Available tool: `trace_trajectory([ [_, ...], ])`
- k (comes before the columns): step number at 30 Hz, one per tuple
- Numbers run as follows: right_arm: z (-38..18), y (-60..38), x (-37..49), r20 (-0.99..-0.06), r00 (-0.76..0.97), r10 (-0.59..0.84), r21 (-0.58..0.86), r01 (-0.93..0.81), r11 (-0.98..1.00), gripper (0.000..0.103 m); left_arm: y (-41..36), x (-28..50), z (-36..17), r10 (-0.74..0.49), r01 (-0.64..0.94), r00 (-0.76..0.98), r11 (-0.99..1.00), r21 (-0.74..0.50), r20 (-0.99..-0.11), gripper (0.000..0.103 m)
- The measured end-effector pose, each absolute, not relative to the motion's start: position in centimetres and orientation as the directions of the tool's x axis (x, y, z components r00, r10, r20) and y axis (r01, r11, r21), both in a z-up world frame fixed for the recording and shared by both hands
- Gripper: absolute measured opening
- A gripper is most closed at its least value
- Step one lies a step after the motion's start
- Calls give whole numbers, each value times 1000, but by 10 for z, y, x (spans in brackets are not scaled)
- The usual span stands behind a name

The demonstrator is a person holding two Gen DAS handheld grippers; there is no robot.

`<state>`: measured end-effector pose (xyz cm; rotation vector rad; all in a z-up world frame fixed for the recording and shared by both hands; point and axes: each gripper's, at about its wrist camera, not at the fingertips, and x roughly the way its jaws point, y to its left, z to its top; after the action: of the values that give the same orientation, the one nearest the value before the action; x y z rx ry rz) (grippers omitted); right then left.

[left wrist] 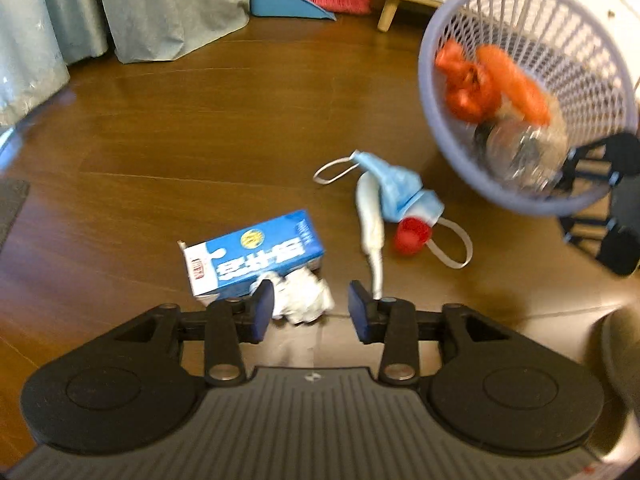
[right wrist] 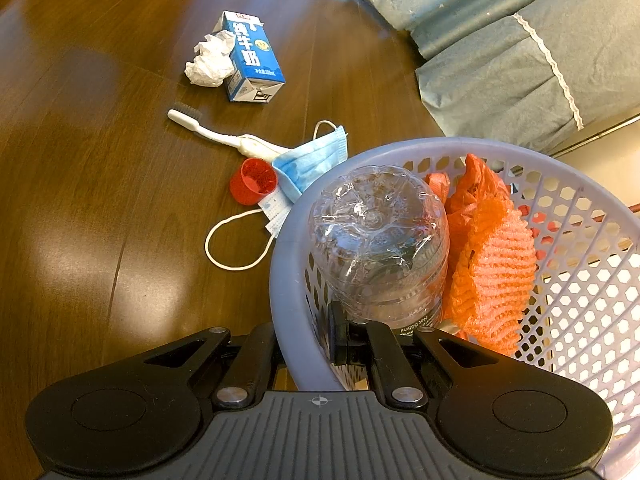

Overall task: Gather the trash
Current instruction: 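Lift the orange net with the left tool and drop it into the wastebasket, then lower the left tool and grasp the crumpled white tissue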

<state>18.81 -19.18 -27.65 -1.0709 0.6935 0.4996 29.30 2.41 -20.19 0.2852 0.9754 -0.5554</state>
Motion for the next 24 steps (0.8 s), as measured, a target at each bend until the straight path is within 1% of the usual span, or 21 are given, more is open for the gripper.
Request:
trace_trajectory([
  [3,-277,-192,188,-725,688,40,-619,-675,402,3,27,295,-210,-306,548,432,836,-22,-848,42],
  [5,-277,-192,188,-725,688,40,-619,-675,401,3,28,297,-216,-296,542,434,840,-16,-851,47],
  [12,-278,-192,188,-725,688,41,-618,-675,402,3,27,299,-231,-277,521,411,853,-25,-869,52],
  [16,-278,-192,188,-724,688,41,-619,-675,402,3,27,298,-236,-271,523,400,852,-25,-876,57],
  [21,-278,-192,188,-725,688,41,-619,-676,400,3,25,296,-241,-262,526,386,850,-23,-885,57],
  [24,-278,-192,188,-724,688,42,-619,-676,401,3,24,296,-243,-257,527,386,850,-16,-886,60],
])
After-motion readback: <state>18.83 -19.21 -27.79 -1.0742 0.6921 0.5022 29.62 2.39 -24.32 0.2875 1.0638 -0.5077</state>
